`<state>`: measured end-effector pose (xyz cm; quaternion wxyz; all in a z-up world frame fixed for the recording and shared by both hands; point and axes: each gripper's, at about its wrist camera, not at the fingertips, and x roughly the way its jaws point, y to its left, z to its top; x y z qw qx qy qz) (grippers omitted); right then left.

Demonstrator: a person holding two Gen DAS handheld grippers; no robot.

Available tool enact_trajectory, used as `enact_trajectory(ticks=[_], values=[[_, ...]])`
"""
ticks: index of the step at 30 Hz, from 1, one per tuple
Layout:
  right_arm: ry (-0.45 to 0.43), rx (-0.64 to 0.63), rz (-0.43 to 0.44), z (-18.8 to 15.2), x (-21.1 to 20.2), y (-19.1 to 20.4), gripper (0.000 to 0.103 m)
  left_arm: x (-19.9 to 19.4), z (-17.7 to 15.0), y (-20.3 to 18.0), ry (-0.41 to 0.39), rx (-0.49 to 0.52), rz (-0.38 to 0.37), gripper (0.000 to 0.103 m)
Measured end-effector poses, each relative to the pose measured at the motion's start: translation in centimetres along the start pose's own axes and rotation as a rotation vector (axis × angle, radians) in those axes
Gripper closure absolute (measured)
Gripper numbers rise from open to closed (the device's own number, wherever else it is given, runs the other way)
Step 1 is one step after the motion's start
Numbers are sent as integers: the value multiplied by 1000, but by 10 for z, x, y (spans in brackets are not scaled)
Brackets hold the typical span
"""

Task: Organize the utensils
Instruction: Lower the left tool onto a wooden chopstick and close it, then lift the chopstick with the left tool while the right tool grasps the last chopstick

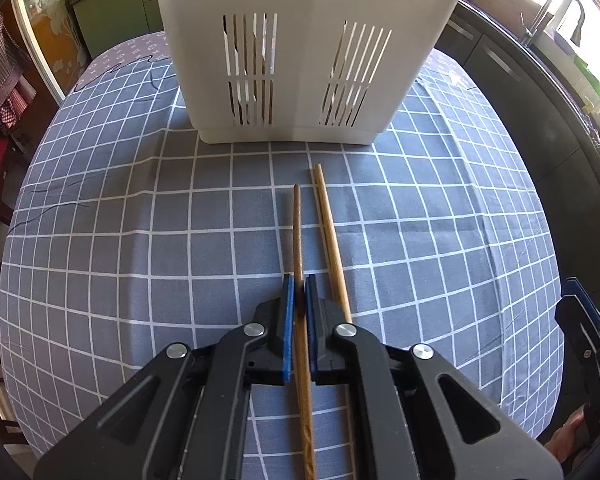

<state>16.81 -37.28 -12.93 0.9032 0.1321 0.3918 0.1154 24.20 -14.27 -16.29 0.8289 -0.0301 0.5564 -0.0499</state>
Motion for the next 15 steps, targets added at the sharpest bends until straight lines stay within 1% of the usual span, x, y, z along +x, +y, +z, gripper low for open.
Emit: enact_trajectory(ticks=[5,9,12,15], values=[[7,-5,-8,1,1,3,52,-25,0,16,-73,-2,-14,97],[32,-25,0,2,6,10,52,-57,-5,23,-164,8,-23,97],[56,-51,9,4,12,21,52,-81,-11,27,-235,22,-30,97],[96,-97,32,8,23,39,52,-99,-16,30,-287,31,-34,97]])
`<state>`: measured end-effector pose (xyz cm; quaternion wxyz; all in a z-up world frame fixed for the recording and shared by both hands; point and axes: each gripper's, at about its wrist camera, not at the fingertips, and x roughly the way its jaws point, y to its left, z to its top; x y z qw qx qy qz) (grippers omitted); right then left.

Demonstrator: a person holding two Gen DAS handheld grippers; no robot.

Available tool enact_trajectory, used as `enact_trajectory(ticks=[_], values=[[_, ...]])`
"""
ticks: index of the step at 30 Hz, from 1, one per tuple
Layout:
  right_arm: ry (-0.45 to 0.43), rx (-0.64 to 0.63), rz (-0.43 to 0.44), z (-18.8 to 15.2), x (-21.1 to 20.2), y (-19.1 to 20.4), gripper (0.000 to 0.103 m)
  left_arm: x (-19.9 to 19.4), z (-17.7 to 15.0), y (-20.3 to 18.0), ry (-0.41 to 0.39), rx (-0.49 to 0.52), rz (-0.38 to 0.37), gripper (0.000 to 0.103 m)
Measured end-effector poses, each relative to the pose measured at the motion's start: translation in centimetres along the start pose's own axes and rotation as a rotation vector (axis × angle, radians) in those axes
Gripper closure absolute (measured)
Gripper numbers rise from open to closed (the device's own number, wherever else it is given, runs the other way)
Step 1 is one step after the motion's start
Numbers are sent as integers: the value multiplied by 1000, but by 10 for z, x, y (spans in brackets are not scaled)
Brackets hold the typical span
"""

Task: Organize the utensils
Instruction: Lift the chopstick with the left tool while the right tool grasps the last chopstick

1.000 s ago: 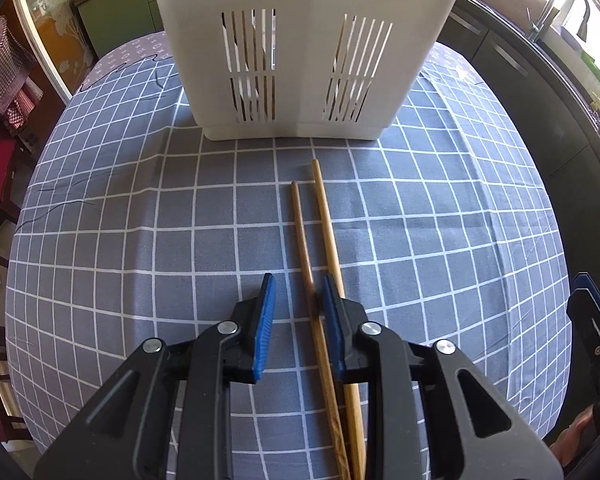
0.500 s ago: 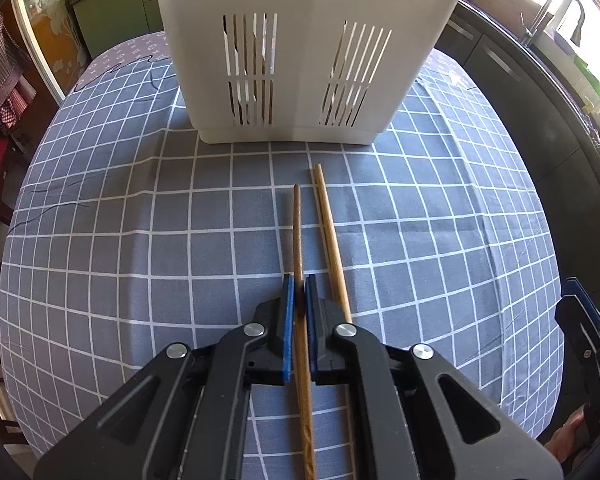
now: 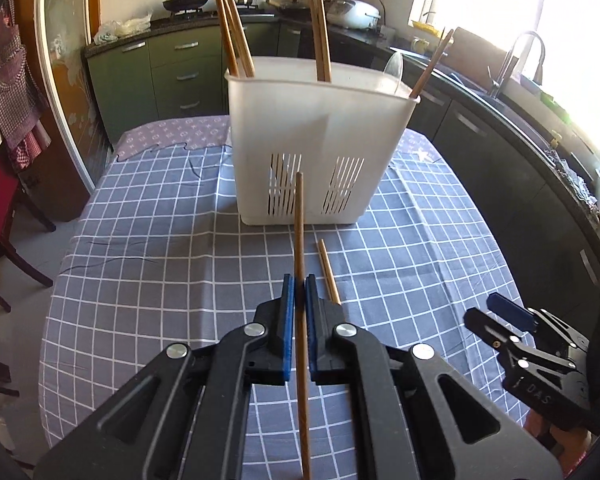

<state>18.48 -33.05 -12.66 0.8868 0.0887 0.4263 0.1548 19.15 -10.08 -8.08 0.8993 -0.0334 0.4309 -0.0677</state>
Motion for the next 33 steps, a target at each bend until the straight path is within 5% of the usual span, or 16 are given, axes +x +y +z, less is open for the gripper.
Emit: enact_trajectory(ticks=[7,18,25,33], values=[[123,-131,23,17,47,55,55,-28,-4,1,-108,22,-7,97],[243,-216,-90,20,116,101,70,-46,-9,20,-166,12,-21,97],[242,-239,-139,19,125,112,73,-46,-12,27,-165,9,-28,97],[231,-186,-118,20,123,102,95,-45,-14,29,-157,5,-27,97]])
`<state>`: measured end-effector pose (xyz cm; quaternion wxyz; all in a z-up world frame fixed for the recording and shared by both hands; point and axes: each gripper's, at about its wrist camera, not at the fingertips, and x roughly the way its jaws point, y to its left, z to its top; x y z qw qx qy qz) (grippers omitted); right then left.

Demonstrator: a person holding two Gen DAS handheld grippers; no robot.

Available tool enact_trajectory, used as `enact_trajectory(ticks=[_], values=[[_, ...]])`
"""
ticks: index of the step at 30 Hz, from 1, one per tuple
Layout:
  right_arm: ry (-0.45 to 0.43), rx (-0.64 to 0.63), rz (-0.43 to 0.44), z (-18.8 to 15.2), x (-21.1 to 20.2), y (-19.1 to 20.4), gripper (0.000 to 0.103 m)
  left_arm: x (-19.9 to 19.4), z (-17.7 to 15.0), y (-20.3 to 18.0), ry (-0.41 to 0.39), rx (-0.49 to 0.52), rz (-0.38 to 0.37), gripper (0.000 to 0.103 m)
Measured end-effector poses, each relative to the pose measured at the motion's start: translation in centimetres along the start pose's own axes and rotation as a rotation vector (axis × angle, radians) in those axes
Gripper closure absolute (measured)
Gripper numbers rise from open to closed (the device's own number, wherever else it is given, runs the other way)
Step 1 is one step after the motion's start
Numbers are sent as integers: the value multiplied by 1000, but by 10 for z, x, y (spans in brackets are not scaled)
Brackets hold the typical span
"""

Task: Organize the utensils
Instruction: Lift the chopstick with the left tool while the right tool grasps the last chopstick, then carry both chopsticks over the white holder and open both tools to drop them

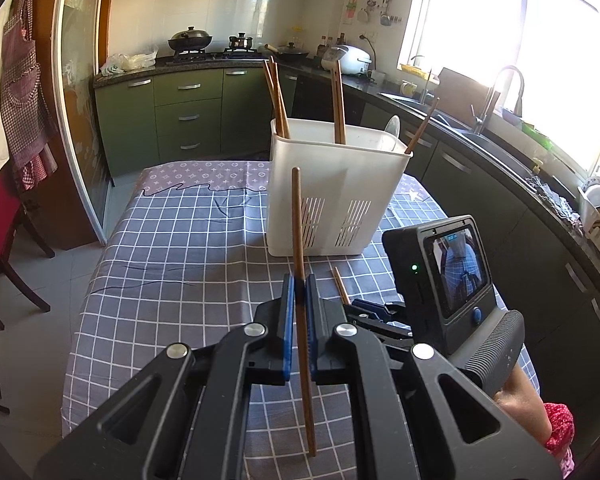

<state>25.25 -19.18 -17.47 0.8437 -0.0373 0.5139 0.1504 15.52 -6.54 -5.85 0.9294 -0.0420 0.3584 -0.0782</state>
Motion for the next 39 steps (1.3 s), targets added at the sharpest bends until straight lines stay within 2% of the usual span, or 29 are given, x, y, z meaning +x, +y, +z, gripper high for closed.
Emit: enact_trajectory(ticks=[4,8,14,19,25,32,39], values=[[-8,12,26,-3,-5,-4,96,0,-1,-1,2,4,0,97],[-71,23,55,-4,-33,-13,96,0,0,-1,6,5,1,97],[-246,36,94,-8,-106,-27,96,-2,1,-2,1,11,1,97],[-410,45,98,-26,-163,-35,96,-4,0,-1,-9,14,10,97],[-511,14,64,-60,-201,-32,96,-8,-2,0,-17,19,21,97],[-562,-4,55,-97,-225,-35,96,-13,-6,-1,-26,28,27,97],[-554,12,61,-101,-225,-42,96,-26,-9,-4,-64,40,14,97]])
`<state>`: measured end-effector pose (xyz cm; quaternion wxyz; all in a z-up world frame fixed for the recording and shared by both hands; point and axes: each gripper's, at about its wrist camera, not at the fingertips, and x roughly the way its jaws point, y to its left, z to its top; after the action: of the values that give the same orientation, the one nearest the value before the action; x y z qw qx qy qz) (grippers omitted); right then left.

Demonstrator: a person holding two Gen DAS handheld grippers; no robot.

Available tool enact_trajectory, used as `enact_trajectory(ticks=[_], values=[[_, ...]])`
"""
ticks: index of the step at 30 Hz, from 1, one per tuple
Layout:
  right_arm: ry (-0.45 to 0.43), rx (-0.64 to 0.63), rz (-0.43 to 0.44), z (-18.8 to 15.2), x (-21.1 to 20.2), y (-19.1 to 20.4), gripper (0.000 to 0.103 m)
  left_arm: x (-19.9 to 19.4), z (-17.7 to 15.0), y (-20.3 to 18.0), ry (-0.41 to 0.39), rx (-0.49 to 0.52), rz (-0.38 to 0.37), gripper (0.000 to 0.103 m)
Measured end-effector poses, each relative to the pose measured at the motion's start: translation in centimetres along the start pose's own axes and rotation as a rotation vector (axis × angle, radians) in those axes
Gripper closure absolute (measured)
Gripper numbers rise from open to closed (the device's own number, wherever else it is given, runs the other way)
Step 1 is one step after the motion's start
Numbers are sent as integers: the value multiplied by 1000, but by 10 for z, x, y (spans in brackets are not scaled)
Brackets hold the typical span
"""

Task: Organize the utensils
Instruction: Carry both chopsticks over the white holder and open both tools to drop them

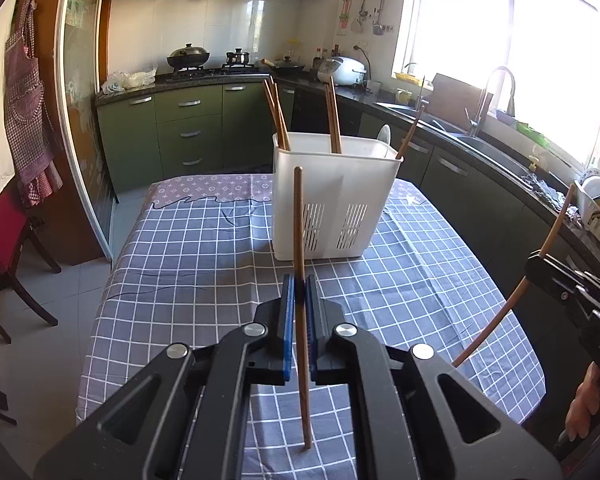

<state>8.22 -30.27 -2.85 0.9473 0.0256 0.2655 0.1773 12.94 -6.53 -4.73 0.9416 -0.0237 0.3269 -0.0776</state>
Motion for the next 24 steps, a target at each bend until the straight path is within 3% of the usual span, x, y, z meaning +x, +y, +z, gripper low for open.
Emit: enact_trajectory(ticks=[24], values=[[-1,23,61,7,9,-4,96,-1,10,0,-16,23,-19,98]])
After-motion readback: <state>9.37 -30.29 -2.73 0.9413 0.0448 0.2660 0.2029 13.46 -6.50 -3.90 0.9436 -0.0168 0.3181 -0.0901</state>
